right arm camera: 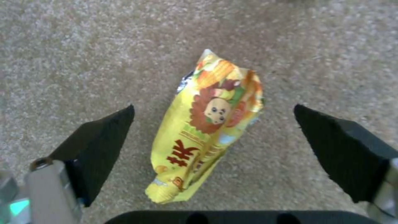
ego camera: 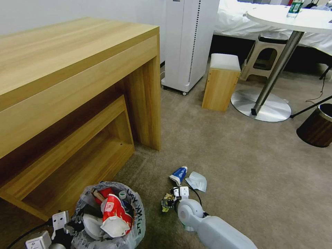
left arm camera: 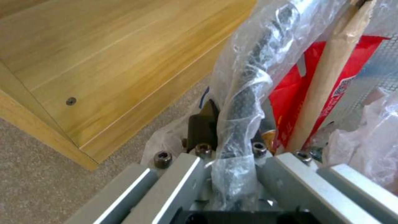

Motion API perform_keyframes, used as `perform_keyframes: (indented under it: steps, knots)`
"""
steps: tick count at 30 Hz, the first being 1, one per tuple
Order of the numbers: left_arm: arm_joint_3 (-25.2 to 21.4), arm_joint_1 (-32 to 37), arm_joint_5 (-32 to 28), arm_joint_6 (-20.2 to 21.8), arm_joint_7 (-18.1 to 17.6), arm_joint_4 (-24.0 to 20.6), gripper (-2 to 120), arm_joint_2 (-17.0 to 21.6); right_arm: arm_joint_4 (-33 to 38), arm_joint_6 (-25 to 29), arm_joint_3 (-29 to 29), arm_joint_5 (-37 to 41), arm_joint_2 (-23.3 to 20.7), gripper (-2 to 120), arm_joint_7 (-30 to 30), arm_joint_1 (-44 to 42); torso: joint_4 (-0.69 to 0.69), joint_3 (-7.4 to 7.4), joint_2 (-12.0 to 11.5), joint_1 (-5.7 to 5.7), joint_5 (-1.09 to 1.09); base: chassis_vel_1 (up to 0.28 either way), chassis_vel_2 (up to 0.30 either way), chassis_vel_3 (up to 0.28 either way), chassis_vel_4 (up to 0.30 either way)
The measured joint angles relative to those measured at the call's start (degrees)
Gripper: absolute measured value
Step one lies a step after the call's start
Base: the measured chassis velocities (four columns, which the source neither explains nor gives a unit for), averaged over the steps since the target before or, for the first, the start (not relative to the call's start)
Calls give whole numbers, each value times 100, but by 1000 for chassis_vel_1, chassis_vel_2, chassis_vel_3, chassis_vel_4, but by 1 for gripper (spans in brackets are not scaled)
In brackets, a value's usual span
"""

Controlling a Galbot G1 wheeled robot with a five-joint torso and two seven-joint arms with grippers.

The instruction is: Pick up the trash bin and place the garbage on the floor into it.

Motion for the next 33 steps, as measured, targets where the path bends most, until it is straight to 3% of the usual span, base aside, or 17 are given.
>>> perform_keyframes:
  steps: [14, 17, 26, 29, 33]
  knots:
    - [10, -1, -24, -18, -36, -22, 0, -17, -325, 188, -136, -325, 148, 51, -10, -62, -1, 0, 0, 0, 0, 0, 0, 0, 0]
    - [19, 0, -13, -43, -32, -19, 0, -40, -337, 231, -139, -389, 131, 34, -24, -89, -1, 0, 0, 0, 0, 0, 0, 0, 0]
    - [13, 9, 4, -63, -18, -18, 0, -54, -82, 479, -100, -595, -93, 6, -172, -240, 0, 0, 0, 0, 1, 0, 0, 0, 0]
    - [7, 1, 4, -63, -16, -8, 0, -50, 227, 892, -79, -725, -397, 0, -438, -325, 0, 0, 0, 0, 2, 0, 0, 0, 0]
    - [5, -10, 6, -63, -13, 7, 0, -34, 697, 2320, -5, -1308, -1104, 0, -1381, -414, -3, 0, 0, 0, 0, 0, 0, 0, 0]
